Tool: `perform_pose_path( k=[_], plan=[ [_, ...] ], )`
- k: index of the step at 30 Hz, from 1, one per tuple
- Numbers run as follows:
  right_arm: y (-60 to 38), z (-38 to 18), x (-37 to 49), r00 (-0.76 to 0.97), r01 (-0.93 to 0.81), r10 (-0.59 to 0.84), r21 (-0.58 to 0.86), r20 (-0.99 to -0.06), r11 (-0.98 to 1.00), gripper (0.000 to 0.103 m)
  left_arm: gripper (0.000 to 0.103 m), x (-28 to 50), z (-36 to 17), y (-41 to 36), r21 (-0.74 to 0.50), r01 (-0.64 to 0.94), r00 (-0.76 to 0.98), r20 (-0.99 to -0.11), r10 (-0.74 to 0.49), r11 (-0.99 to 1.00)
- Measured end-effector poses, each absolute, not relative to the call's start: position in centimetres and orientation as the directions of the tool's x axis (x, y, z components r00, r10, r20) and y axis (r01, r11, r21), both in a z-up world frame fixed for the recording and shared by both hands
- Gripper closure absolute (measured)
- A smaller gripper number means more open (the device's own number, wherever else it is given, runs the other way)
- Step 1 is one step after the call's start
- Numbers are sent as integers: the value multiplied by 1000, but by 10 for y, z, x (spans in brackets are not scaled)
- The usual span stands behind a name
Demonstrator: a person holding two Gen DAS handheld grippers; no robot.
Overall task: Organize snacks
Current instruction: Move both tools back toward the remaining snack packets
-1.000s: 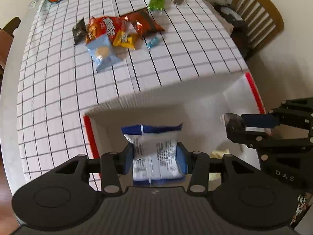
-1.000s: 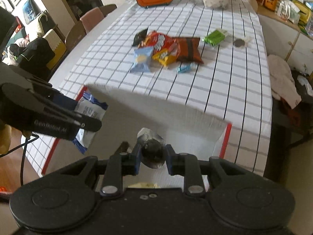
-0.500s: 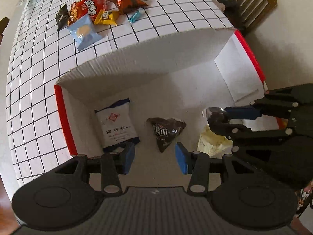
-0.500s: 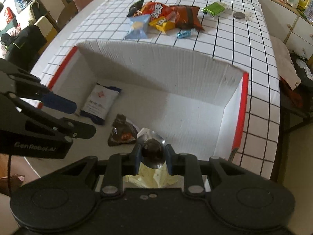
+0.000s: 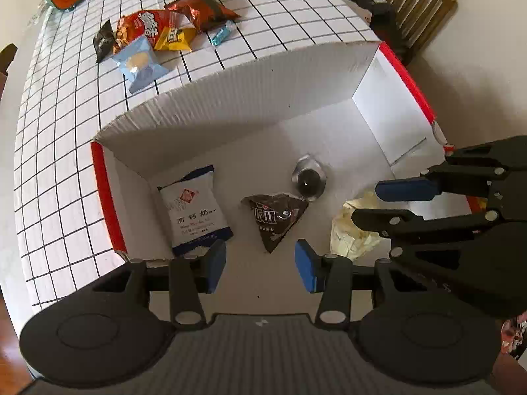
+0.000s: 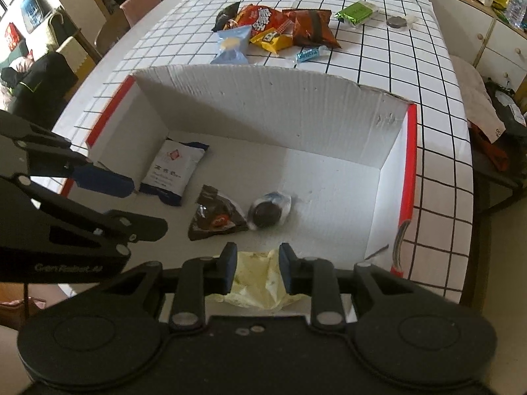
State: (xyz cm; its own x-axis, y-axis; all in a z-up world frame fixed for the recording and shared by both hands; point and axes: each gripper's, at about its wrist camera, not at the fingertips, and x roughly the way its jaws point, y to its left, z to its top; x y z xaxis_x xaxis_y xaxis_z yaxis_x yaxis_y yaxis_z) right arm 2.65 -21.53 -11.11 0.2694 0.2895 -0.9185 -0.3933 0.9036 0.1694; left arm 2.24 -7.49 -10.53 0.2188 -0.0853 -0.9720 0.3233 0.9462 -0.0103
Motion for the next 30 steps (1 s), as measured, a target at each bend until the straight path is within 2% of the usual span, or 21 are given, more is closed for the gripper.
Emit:
perform_pose_path(
  k=[5, 16, 21, 25, 30],
  plan=[
    [-218, -98, 24, 296, -384, 311, 186, -903, 904, 74, 57, 21, -96, -73, -3, 324, 254, -963, -90, 946],
    [-222, -66, 27, 358, -357, 356, 225, -863, 906, 70, 41, 23, -63, -65, 21, 314, 369, -924, -102, 949],
    [-222, -50, 36, 395, -357, 358, 218, -846, 908, 58, 35, 33, -47, -55, 15, 286, 411, -905, -109, 958],
    [-223, -38, 46, 429, -353, 355, 207, -831, 912, 37, 34, 46, -35, -47, 19, 267, 443, -890, -105, 964],
    [-223, -26, 69, 449, -340, 346, 201, -824, 919, 33, 26, 64, -20, -37, 22, 234, 478, -873, -95, 972]
  ],
)
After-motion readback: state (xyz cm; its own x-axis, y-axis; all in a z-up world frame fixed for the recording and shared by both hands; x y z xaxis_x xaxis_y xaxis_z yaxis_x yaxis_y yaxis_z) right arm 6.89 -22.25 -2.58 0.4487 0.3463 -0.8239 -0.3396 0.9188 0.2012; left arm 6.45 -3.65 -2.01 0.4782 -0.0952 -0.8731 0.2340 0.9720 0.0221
